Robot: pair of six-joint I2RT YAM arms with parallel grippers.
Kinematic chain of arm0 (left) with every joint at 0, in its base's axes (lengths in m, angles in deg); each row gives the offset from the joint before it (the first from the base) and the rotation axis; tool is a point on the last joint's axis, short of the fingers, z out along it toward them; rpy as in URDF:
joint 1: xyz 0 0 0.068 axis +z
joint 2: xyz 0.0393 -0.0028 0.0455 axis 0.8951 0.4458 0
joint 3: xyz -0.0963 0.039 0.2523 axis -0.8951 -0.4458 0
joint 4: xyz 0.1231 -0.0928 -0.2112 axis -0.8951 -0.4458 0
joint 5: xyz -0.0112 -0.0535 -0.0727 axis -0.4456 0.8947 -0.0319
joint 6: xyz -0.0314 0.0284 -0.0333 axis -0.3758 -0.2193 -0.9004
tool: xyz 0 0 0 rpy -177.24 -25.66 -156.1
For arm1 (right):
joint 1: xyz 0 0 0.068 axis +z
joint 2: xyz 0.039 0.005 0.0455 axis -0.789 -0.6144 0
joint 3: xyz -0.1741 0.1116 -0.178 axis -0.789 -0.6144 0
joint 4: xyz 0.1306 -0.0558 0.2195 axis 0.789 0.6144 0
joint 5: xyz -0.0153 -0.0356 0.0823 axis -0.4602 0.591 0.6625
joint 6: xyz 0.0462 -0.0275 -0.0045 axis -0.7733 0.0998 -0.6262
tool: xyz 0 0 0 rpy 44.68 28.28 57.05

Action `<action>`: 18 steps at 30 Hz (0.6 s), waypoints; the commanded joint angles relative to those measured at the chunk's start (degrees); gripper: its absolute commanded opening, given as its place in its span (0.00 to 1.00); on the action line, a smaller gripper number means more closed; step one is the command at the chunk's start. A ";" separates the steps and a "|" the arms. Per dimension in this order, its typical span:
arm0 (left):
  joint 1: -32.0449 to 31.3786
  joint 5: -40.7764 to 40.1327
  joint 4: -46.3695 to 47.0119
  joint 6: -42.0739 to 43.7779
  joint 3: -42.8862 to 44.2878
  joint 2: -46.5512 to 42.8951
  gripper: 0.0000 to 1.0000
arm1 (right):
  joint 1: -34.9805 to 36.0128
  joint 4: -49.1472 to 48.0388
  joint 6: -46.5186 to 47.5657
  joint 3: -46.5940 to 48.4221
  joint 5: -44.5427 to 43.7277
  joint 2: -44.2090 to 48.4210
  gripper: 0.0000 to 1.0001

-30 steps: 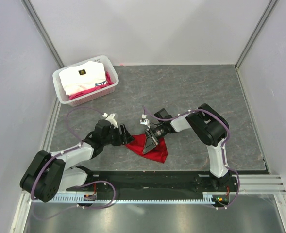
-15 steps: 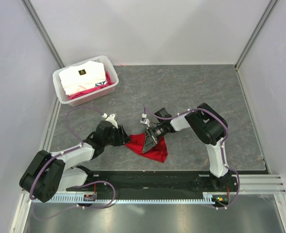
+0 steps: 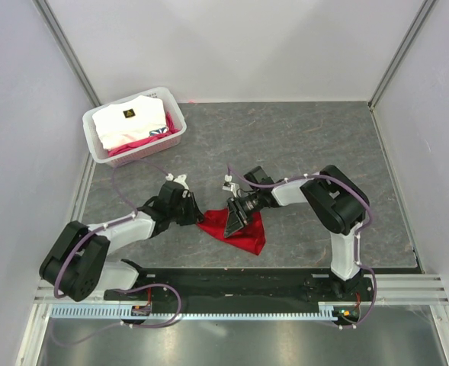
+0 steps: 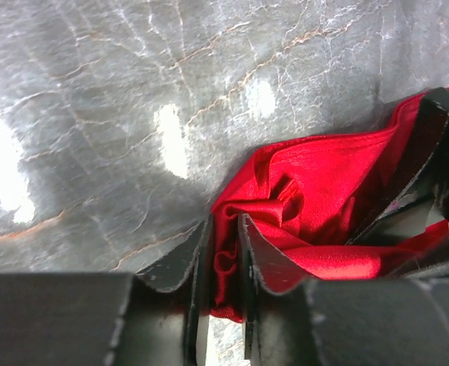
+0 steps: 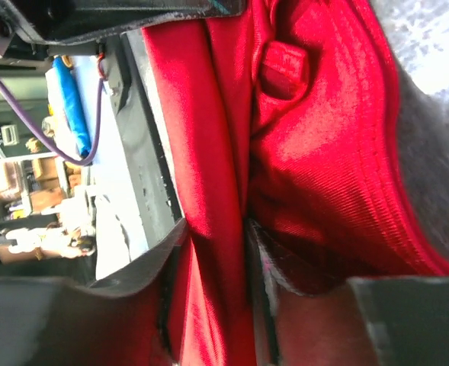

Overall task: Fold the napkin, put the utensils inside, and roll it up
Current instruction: Roll the napkin with the utensil

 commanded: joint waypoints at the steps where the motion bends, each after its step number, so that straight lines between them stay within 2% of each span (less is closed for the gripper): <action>1: -1.00 -0.19 -8.71 -0.99 2.73 4.49 0.20 | 0.80 3.92 5.87 0.94 -14.81 2.25 0.47; 4: -1.00 -0.54 -10.47 -0.90 4.14 5.46 0.17 | 1.50 5.06 6.23 1.55 -16.74 4.36 0.53; 9: -1.09 -0.81 -12.50 -0.72 5.28 5.90 0.15 | 3.87 7.00 7.90 2.08 -23.50 9.46 0.63; 14: -1.00 -0.02 -14.34 -0.64 6.95 7.13 0.14 | 7.30 5.78 10.27 0.51 -38.43 18.95 0.73; 18: -1.00 0.86 -16.01 -0.20 8.36 8.18 0.14 | 12.73 3.31 12.73 -1.87 -48.37 25.72 0.77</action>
